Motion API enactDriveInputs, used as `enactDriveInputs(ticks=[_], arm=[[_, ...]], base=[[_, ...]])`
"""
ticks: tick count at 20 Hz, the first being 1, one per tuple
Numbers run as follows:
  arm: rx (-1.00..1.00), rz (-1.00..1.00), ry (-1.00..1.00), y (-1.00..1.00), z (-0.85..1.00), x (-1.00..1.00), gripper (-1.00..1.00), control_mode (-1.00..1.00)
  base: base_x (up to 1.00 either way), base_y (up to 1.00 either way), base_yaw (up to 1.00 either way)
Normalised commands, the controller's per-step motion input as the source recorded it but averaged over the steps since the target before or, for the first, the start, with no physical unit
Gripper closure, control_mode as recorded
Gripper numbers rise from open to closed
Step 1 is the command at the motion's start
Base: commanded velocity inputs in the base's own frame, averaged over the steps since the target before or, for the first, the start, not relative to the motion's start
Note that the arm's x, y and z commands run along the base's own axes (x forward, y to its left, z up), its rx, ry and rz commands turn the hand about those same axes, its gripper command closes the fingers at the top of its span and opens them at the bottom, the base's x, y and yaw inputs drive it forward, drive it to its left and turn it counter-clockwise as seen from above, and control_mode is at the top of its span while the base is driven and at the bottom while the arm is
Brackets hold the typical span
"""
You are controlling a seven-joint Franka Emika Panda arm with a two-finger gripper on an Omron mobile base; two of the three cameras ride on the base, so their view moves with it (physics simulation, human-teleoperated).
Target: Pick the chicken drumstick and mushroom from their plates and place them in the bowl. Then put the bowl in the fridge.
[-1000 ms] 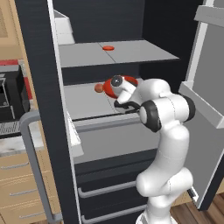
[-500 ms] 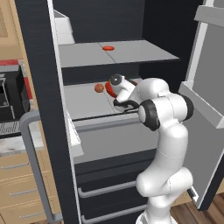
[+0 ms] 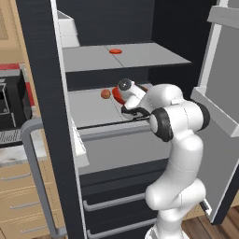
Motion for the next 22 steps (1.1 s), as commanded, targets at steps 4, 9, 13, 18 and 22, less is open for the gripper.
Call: enactDriveInputs(ticks=[4, 9, 13, 18, 22], arm=[[0.03, -0.06, -0.16, 0.02, 0.0, -0.53, -1.0, -1.0], [0.0, -0.04, -0.26, 0.05, 0.09, -0.52, -1.0, -1.0], [0.01, -0.02, -0.13, 0.06, 0.11, -0.56, -1.0, -1.0], [0.1, -0.05, 0.0, 0.1, 0.3, -0.51, -1.0, -1.0], [0.19, -0.2, 0.01, 0.1, 0.43, -0.48, -1.0, -1.0]], base=[[0.0, 0.0, 0.0], [0.0, 0.0, 0.0], [0.0, 0.0, 0.0], [0.0, 0.0, 0.0], [0.0, 0.0, 0.0]])
